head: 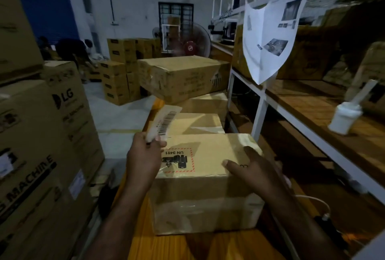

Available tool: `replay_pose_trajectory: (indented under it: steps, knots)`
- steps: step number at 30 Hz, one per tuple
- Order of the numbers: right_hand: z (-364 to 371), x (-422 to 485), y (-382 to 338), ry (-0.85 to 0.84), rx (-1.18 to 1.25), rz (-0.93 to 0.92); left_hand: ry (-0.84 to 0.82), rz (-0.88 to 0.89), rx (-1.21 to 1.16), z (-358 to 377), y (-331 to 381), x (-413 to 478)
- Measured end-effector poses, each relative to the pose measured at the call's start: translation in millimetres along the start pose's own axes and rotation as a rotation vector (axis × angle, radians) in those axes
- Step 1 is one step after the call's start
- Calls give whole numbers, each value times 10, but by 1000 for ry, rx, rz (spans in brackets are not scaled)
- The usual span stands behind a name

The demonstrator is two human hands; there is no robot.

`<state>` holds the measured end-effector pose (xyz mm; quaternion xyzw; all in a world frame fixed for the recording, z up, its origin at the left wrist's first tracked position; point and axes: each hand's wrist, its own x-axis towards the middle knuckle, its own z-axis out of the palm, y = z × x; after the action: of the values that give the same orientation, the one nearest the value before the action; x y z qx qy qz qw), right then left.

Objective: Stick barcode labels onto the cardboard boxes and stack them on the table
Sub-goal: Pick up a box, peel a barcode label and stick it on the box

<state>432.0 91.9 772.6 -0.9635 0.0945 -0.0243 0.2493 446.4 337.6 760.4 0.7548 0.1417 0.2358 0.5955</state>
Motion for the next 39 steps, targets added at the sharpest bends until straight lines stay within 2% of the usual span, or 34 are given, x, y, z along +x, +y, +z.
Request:
replay_pose_trajectory:
  steps: [2, 6, 13, 20, 25, 30, 36, 39]
  knots:
    - [-106, -5, -46, 24, 34, 3, 41, 30, -30, -60, 90, -21]
    - [-375, -38, -187, 90, 199, -70, 103, 203, -42, -285, 461, -75]
    - [-945, -81, -604, 459, 180, -310, 208, 483, -203, -571, 1151, -29]
    - [-699, 293, -807, 553, 288, -378, 356, 664, -98, -460, 988, 411]
    - [-357, 643, -791, 535, 370, -411, 284, 681, -114, -338, 720, 689]
    - [155, 899, -563, 494, 395, -417, 109, 559, -42, -201, 241, 799]
    - [359, 975, -539, 557, 416, -412, 154, 564, -89, -121, 93, 817]
    - [510, 994, -432, 582, 379, -359, 76, 554, -95, -89, 6, 687]
